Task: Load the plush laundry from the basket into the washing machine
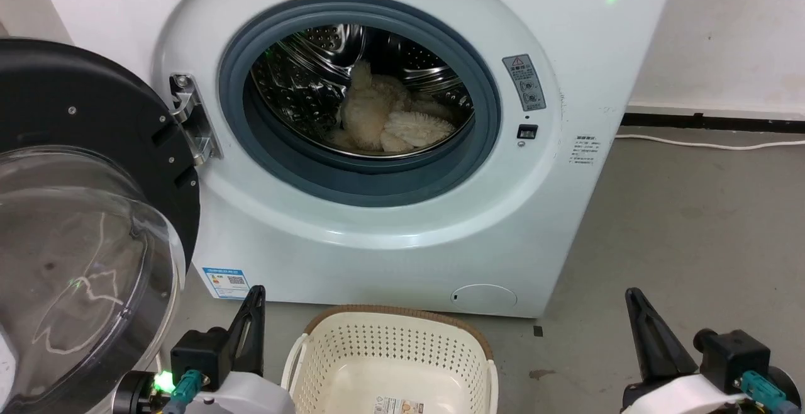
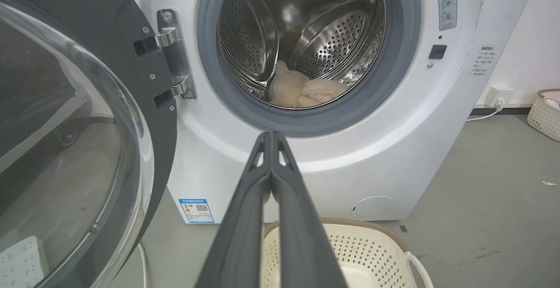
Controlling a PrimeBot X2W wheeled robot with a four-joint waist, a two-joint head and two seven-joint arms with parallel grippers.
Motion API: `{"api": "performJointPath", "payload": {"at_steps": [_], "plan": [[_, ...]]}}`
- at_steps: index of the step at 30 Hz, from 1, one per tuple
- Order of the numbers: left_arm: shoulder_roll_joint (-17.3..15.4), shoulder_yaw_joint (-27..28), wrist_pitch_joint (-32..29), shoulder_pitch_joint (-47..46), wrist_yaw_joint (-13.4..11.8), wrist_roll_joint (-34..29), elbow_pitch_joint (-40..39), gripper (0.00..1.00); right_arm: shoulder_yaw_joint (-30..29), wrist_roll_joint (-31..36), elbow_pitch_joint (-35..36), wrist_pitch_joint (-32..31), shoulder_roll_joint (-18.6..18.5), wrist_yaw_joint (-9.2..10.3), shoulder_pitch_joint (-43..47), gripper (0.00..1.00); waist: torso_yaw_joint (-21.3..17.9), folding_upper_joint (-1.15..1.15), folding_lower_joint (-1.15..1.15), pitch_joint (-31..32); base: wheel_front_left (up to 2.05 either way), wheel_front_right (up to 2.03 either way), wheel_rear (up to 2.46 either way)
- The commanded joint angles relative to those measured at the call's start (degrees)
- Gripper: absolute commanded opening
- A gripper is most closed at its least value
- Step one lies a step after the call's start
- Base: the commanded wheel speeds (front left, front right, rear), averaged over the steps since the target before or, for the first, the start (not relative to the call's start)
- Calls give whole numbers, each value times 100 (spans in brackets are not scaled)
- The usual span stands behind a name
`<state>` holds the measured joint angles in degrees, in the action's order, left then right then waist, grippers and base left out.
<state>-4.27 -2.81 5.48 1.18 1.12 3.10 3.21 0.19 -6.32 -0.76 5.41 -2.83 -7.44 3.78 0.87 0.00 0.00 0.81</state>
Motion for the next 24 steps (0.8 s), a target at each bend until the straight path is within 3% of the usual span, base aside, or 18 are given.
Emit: {"api": "performJointPath", "payload": {"at_steps": [1,24], "plan": [[29,32,-54,-65,-38,-52,-46,0,-10,72,39,-43,-3,-3,-117,0,-3,0,0,-3,0,0,0],[89,167,-323,-94,-78,-192,-196,0,-15,377,59,-314,-4,-4,-259,0,-49,0,0,-45,0,0,0]]}}
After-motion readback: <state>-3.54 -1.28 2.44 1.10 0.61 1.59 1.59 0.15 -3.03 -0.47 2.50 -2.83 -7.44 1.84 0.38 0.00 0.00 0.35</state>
